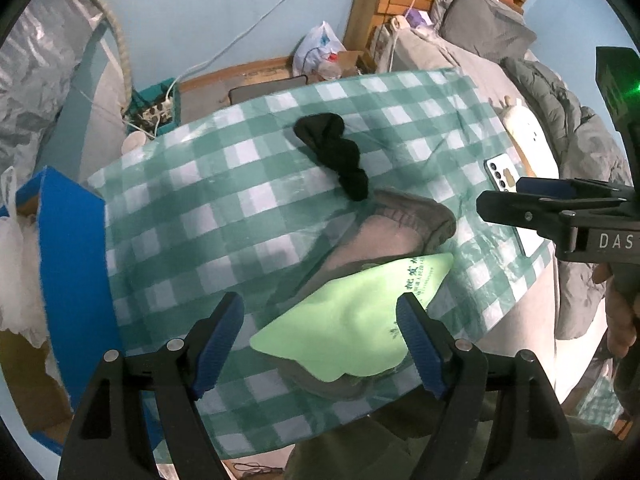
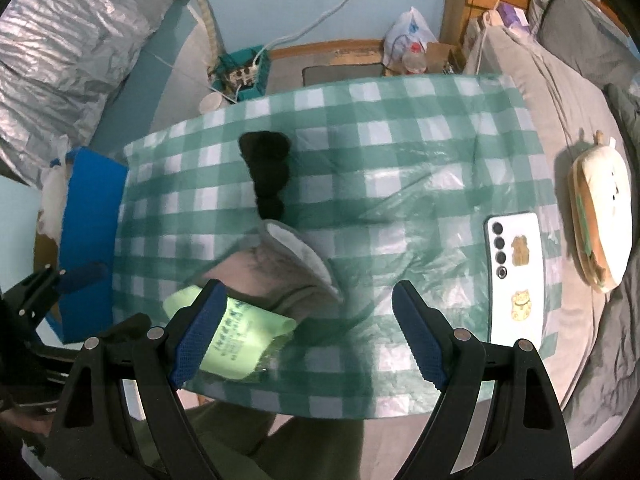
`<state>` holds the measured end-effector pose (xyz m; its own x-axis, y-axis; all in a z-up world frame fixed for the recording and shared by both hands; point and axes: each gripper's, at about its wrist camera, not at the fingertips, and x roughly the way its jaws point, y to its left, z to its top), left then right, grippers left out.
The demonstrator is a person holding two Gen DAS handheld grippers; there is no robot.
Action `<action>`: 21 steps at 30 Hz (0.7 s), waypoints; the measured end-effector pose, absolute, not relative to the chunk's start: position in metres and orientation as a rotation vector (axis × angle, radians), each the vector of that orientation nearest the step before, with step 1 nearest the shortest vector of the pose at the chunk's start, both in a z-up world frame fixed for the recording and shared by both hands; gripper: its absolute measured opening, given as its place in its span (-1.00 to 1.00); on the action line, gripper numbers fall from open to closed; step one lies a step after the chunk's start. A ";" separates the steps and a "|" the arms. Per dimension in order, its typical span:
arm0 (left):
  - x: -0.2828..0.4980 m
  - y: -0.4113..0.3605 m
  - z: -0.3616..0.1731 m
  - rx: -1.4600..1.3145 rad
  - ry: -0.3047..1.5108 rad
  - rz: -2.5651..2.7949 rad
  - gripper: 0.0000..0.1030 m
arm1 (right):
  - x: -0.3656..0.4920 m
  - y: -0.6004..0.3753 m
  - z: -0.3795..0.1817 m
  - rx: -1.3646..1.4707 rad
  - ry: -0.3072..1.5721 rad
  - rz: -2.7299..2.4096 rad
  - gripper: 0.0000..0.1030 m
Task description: Organize soft objects
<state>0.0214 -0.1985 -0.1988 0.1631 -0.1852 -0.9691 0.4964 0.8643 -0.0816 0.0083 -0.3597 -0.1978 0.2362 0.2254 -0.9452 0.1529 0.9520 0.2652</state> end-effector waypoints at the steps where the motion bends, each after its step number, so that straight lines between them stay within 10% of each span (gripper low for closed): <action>1: 0.021 -0.201 -0.201 0.282 1.326 -0.498 0.55 | 0.008 -0.361 -0.199 0.335 1.342 0.050 0.63; 21: 0.015 -0.254 -0.244 0.346 1.381 -0.548 0.50 | -0.007 -0.398 -0.216 0.400 1.379 0.016 0.63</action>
<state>0.0155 -0.2537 -0.2445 0.0941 -0.1630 -0.9821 0.5549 0.8277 -0.0843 -0.0073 -0.3981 -0.2159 0.2017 0.2430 -0.9488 0.2203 0.9327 0.2857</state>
